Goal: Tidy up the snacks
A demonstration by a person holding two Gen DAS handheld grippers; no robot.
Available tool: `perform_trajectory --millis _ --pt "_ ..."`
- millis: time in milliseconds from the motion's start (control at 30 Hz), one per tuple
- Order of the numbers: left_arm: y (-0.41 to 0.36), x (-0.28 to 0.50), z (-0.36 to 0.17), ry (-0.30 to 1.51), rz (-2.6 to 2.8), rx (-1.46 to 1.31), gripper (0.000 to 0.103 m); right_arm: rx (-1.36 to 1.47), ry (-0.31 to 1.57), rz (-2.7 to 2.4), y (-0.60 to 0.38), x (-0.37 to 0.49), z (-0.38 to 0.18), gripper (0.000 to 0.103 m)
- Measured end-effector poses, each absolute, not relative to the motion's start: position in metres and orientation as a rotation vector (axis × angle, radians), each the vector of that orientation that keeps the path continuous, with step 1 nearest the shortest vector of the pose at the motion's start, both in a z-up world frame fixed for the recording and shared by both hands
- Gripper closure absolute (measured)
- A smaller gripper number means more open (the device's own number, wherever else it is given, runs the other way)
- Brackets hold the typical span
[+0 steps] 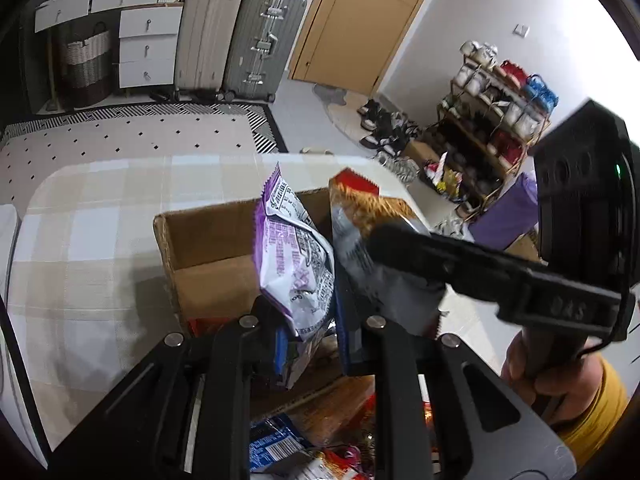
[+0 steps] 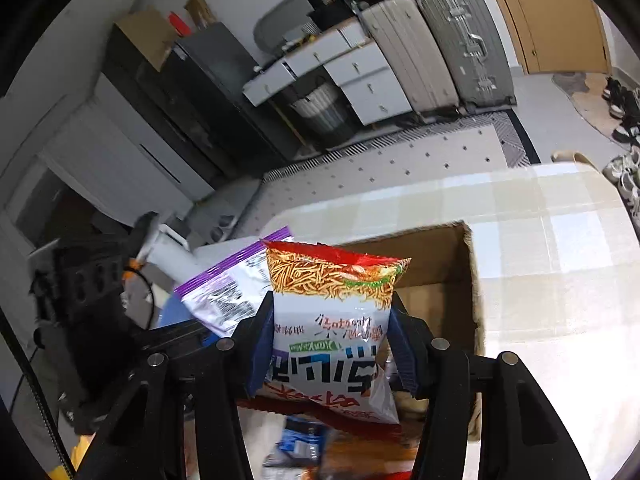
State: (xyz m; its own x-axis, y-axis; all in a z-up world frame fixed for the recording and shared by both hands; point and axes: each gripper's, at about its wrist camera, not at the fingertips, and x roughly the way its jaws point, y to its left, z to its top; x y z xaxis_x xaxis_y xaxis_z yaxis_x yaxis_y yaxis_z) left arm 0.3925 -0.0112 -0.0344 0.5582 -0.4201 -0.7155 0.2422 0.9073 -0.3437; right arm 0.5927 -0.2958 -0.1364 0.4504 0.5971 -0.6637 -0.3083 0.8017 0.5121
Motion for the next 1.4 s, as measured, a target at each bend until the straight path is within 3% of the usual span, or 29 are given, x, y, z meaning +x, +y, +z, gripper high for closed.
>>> perform_trajectory --millis 500,1400 --pt "-0.044 0.411 -0.083 0.967 -0.395 -0.157 0.087 0.359 1.012 0.539 -0.303 0.611 -0.168 0.051" --pt "-0.046 0.385 -0.063 0.954 -0.374 -0.116 0.087 0.383 1.046 0.476 -0.308 0.598 -0.172 0.049"
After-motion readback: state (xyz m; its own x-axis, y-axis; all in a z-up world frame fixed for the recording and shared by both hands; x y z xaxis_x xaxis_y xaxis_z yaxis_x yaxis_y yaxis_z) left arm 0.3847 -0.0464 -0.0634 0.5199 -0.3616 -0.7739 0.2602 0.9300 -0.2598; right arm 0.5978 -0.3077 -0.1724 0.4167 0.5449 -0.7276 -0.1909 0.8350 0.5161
